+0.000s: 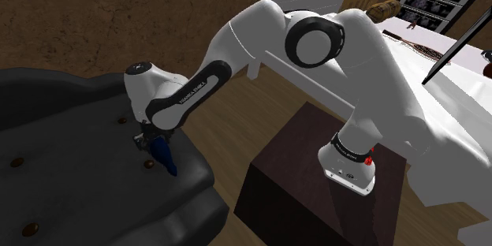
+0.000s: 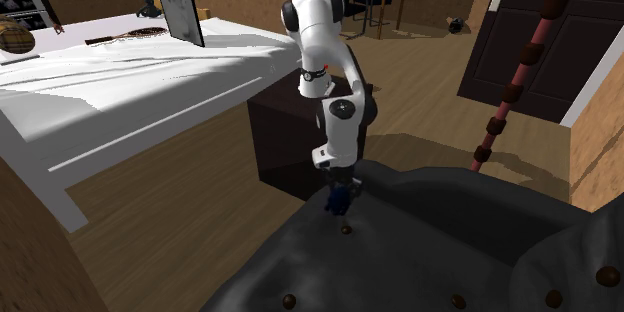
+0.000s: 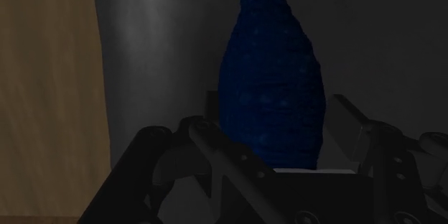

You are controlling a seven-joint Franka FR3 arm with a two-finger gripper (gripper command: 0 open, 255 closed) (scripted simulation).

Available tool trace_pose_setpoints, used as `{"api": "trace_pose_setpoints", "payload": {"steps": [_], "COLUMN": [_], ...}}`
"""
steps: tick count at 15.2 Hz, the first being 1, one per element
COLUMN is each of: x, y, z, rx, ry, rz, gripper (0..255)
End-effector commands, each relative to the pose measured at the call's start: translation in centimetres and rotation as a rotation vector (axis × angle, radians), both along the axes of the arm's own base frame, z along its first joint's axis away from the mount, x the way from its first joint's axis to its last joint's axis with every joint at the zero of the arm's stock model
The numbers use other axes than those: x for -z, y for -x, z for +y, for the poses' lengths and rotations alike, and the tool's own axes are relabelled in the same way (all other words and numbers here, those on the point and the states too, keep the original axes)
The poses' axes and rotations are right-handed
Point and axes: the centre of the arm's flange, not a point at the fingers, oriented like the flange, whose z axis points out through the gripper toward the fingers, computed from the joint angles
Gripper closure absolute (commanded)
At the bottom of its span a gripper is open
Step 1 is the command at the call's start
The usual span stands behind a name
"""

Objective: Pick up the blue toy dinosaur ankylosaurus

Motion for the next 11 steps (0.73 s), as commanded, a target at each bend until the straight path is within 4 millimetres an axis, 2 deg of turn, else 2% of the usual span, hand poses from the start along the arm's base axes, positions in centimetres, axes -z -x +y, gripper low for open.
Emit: {"api": "trace_pose_setpoints", "payload": {"steps": [1, 9, 11], "x": [-1.1, -5.3, -5.4], "y": [0.1, 0.1, 0.1], "z": [0.0, 0.0, 0.0], "rx": [0.000, 0.000, 0.000], "ry": [0.000, 0.000, 0.000], "rz": [0.000, 0.000, 0.000], "gripper": [255, 255, 255]}}
